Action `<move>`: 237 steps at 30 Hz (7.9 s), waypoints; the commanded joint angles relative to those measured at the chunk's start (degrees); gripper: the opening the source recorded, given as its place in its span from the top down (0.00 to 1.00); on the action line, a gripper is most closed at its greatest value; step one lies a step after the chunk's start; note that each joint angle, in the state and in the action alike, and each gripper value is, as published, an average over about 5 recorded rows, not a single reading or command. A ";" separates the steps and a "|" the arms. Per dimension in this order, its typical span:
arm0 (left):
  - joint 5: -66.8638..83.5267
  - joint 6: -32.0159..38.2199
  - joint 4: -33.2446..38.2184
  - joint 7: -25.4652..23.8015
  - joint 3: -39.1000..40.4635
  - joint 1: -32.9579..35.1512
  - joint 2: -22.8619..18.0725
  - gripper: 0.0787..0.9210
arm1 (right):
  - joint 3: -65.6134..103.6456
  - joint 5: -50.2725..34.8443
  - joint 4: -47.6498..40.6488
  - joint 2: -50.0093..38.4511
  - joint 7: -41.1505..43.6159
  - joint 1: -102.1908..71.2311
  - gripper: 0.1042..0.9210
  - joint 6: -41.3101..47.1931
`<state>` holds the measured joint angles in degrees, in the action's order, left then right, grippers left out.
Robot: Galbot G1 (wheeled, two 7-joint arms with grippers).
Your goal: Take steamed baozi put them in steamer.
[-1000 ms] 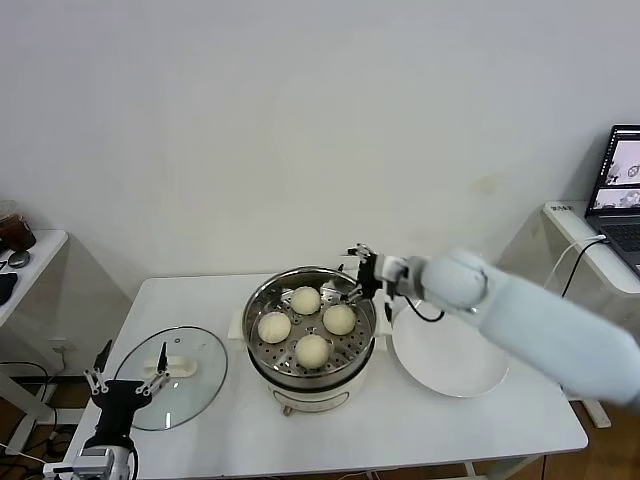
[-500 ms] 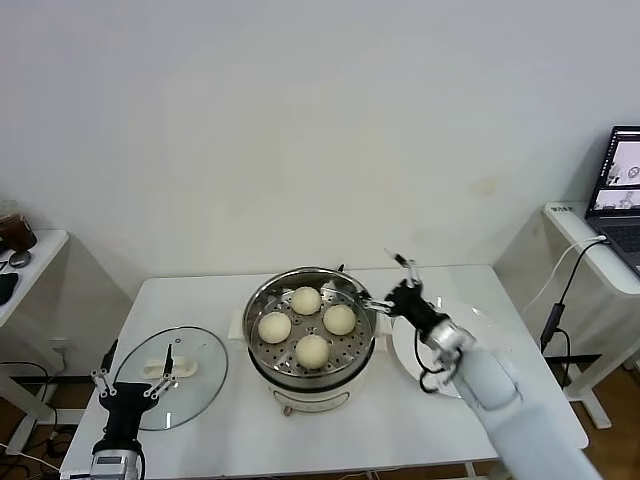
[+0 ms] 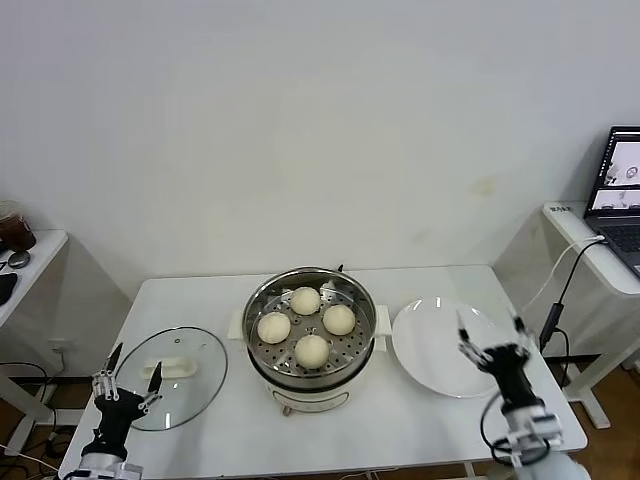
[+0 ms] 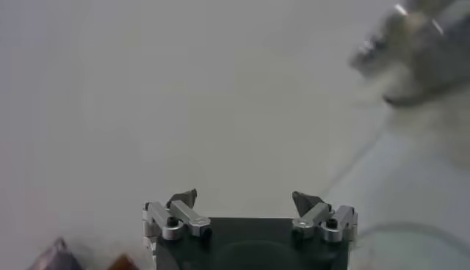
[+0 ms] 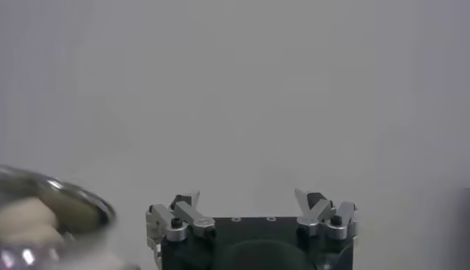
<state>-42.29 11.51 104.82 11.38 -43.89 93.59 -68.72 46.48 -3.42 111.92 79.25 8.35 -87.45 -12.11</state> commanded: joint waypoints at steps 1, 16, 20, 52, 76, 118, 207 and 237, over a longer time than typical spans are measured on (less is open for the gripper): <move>-31.63 -1.04 -7.17 1.45 0.40 -0.93 4.33 0.12 | 8.99 -2.60 1.07 5.87 -1.13 -8.76 0.12 3.17; -35.43 -2.93 -16.26 0.63 5.25 -12.12 5.79 0.12 | 6.45 -2.04 -0.71 6.77 -1.28 -8.59 0.12 2.61; -35.30 -3.04 -19.00 0.07 6.60 -15.48 6.39 0.12 | 6.00 -1.99 -0.90 6.96 -1.24 -8.73 0.12 2.26; -33.33 -2.95 -30.01 -1.93 11.00 -25.38 7.00 0.34 | 3.96 -1.07 -1.33 7.36 -0.86 -8.56 0.12 1.19; -13.45 -13.10 -5.91 1.16 9.87 -10.93 12.14 0.88 | 1.63 3.06 -2.20 6.31 -0.23 -9.31 0.12 -3.38; -36.34 -47.31 8.56 -32.24 49.52 -42.13 -1.12 0.88 | -3.68 15.07 -9.75 9.94 -5.25 -6.14 0.12 -10.14; 53.57 2.13 22.44 4.10 15.62 23.75 -3.16 0.12 | -11.93 -0.22 2.60 -1.31 0.65 -20.10 0.12 -1.35; 55.28 7.28 10.93 -2.82 14.41 20.39 -6.55 0.12 | -14.88 0.97 3.12 -0.71 0.98 -20.60 0.12 -0.27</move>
<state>12.19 17.10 117.40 9.28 -28.88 112.97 -74.90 31.97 -2.21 114.39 78.91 9.54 -107.44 -13.17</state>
